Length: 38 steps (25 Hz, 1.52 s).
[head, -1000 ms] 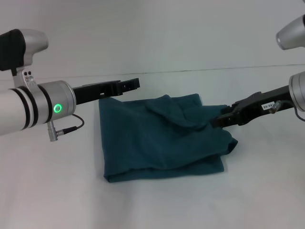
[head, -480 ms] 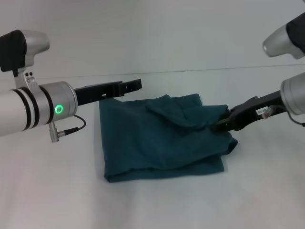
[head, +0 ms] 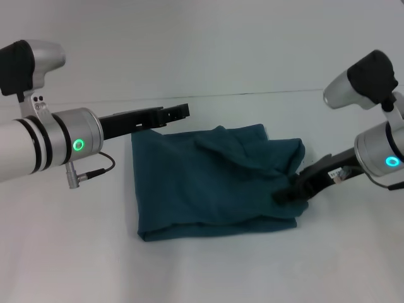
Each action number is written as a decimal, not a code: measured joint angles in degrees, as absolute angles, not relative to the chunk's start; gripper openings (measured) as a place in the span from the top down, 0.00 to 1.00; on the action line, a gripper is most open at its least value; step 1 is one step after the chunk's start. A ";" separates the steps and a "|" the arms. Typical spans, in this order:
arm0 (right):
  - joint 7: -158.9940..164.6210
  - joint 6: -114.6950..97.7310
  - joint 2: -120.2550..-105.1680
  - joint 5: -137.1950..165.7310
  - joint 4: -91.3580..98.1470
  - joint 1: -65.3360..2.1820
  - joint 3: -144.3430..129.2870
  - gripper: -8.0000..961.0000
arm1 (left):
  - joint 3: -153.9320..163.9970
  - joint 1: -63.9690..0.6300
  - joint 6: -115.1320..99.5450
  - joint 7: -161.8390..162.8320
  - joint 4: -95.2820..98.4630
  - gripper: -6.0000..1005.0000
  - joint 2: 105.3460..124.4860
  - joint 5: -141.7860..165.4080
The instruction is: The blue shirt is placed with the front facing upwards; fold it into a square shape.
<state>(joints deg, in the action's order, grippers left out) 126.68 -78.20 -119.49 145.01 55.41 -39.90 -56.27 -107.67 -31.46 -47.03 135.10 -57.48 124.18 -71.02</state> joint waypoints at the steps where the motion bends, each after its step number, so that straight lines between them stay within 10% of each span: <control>1: 126.97 -78.28 -119.49 145.05 54.97 -39.86 -56.33 0.40 | -107.67 -31.46 -47.03 135.09 -57.43 0.32 124.18 -71.02; 38: 128.87 -68.34 -119.49 140.38 52.80 -46.33 -53.97 0.40 | -115.52 -29.63 -48.32 129.19 -56.80 0.32 123.96 -71.61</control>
<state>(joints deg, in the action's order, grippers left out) 128.87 -68.34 -119.49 140.38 52.80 -46.33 -53.97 -115.52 -29.63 -48.32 129.19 -56.80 123.96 -71.61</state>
